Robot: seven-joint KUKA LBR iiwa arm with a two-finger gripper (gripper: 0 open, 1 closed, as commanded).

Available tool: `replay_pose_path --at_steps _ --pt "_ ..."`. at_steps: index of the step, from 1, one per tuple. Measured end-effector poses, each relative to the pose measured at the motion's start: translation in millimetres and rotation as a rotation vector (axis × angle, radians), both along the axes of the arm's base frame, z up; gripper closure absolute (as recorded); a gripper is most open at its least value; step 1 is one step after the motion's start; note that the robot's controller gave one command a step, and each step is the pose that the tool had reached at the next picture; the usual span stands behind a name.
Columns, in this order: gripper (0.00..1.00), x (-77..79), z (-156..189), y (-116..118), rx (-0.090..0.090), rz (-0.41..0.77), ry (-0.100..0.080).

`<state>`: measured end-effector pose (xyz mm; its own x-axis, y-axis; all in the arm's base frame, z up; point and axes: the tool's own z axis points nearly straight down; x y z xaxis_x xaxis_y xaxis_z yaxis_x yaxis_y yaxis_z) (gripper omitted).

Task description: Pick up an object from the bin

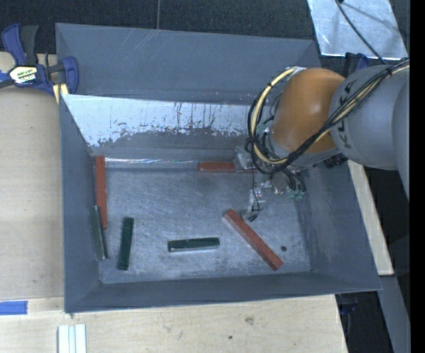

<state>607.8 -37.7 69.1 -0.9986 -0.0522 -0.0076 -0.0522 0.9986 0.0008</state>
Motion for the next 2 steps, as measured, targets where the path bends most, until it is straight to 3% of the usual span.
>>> replay_pose_path --at_steps 1,2 --pt "0.00 8.9 3 52 -0.001 -0.037 0.000" --pt "0.00 14.2 2 129 0.000 -0.063 0.006"
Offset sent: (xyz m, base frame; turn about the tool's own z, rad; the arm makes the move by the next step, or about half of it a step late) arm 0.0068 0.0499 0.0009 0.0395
